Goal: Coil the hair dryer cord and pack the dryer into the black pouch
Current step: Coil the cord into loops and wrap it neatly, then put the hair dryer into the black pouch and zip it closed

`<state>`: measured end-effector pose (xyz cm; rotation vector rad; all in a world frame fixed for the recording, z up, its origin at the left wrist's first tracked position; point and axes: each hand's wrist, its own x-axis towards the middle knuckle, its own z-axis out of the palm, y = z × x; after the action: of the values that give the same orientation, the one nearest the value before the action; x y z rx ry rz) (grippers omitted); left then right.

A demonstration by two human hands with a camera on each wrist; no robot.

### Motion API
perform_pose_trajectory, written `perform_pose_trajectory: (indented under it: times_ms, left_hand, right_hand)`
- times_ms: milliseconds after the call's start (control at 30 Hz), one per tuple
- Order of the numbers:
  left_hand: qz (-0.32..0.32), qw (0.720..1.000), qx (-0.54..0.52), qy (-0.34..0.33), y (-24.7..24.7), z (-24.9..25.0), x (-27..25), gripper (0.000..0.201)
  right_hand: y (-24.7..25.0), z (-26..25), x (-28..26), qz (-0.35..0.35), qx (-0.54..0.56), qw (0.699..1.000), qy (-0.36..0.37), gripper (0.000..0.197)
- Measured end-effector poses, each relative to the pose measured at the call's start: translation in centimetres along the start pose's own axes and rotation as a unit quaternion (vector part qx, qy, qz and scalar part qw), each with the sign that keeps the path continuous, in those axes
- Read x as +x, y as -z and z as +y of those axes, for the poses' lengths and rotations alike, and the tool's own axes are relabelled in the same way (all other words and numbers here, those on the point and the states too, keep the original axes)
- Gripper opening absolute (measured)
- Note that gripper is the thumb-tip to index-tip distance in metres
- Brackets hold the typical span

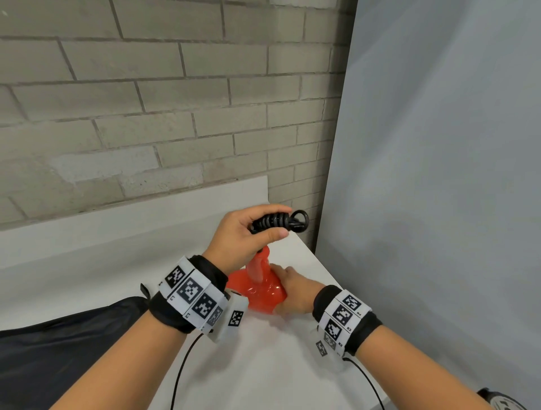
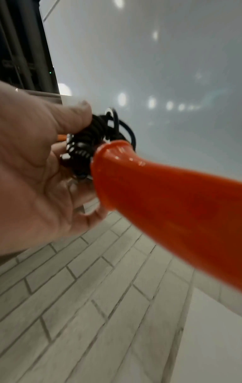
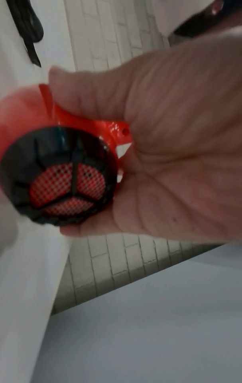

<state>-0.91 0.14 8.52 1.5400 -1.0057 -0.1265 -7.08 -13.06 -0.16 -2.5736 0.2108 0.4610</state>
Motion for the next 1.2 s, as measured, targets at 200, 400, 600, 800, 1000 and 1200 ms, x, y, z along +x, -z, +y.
perform_pose_trajectory:
  times_ms: [200, 400, 600, 800, 1000, 1200]
  left_hand:
    - [0.125, 0.981, 0.147, 0.034, 1.5, -1.7, -1.1, 0.015]
    - [0.161, 0.952, 0.136, 0.223, 3.6, -5.3, -2.8, 0.020]
    - [0.093, 0.906, 0.133, 0.390, 5.6, -10.4, -5.6, 0.022]
    - [0.009, 0.852, 0.234, 0.469, 5.9, -12.5, -5.9, 0.030]
    - [0.020, 0.821, 0.277, 0.499, 6.3, -13.2, -5.9, 0.036]
    - [-0.029, 0.810, 0.308, 0.498, 6.0, -12.3, -6.2, 0.043]
  right_hand:
    - [0.3, 1.2, 0.1, 0.092, -0.038, 0.992, -0.082, 0.097]
    - [-0.8, 1.6, 0.3, 0.124, -0.135, 0.972, -0.145, 0.085]
    - [-1.1, 1.8, 0.1, 0.123, -0.164, 0.970, -0.128, 0.068]
    - [-1.2, 1.9, -0.8, 0.111, -0.179, 0.974, -0.079, 0.068]
    - [-1.0, 2.0, -1.1, 0.098, -0.178, 0.978, -0.052, 0.071]
    - [-1.3, 1.1, -0.8, 0.099, -0.196, 0.973, -0.074, 0.073]
